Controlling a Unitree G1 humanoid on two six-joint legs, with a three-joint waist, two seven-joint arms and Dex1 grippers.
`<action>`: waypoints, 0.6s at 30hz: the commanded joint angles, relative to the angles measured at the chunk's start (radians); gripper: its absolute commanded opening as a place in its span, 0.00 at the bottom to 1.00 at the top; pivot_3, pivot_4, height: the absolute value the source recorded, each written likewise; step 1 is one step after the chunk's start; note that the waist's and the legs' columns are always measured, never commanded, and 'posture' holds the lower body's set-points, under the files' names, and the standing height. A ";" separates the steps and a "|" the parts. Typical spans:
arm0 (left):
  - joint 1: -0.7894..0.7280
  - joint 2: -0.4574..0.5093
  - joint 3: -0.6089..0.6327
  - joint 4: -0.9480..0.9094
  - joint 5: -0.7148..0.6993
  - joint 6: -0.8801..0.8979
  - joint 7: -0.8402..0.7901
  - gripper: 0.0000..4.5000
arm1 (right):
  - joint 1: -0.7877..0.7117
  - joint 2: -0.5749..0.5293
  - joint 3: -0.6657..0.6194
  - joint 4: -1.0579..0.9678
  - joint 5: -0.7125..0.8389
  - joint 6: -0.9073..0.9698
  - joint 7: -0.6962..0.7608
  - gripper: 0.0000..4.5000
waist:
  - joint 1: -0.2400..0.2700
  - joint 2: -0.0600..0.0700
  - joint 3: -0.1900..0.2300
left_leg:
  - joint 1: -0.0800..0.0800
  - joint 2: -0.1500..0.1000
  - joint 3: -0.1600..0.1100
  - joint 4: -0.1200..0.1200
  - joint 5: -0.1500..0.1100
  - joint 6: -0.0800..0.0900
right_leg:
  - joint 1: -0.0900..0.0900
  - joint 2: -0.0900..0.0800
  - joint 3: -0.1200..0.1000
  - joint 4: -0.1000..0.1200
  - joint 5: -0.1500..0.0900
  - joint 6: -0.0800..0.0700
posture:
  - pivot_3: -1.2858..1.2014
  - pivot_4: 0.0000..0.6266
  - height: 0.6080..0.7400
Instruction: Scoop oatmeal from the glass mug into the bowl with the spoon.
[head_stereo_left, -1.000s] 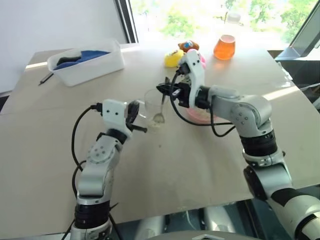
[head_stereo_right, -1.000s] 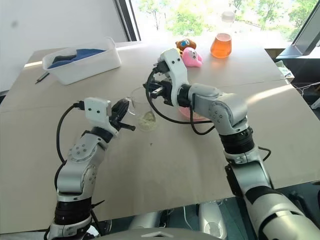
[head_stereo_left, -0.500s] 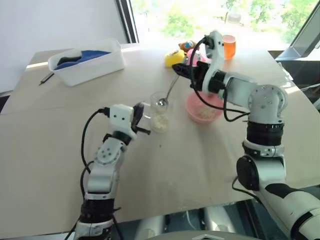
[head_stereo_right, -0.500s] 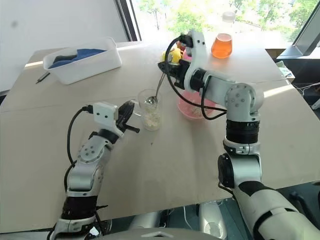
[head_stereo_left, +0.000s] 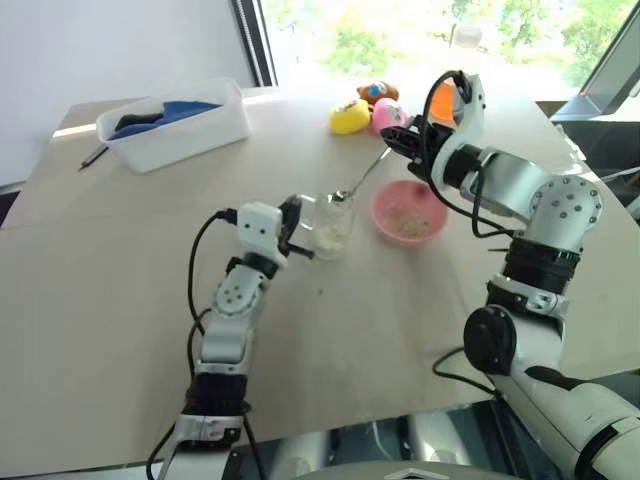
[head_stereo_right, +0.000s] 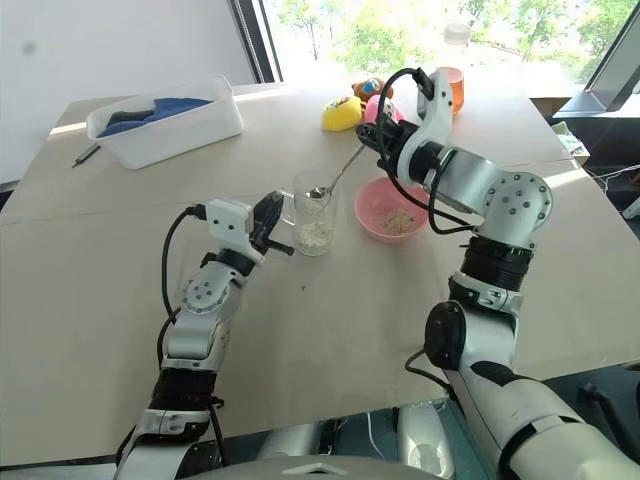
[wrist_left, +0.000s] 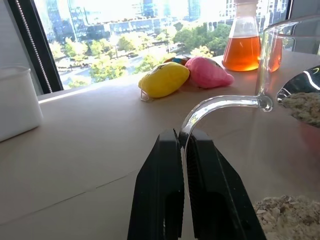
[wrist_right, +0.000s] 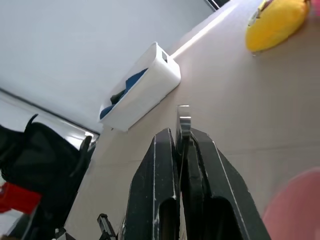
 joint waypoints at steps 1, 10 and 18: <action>-0.020 -0.001 -0.007 0.028 0.007 -0.055 -0.013 0.03 | -0.053 -0.011 -0.051 -0.005 0.059 -0.005 -0.079 0.00 | 0.001 0.000 0.000 | 0.000 0.000 0.000 0.000 0.000 0.000 | 0.000 0.000 0.000 0.000 0.000 0.000 | 0.52 0.24 1.00; -0.062 -0.030 -0.032 0.108 0.015 -0.114 -0.022 0.03 | -0.085 -0.045 -0.098 0.024 0.190 -0.014 -0.195 0.00 | 0.001 0.000 0.000 | 0.000 -0.001 0.000 0.001 0.000 0.000 | 0.000 0.000 0.000 0.000 0.000 0.000 | 0.52 0.24 1.00; -0.088 -0.042 -0.037 0.151 0.014 -0.144 -0.020 0.03 | -0.061 -0.047 -0.094 0.028 0.319 -0.074 -0.304 0.00 | -0.002 0.001 0.000 | 0.000 0.000 0.000 0.001 0.000 0.000 | 0.000 0.000 0.000 0.001 0.000 0.000 | 0.52 0.24 1.00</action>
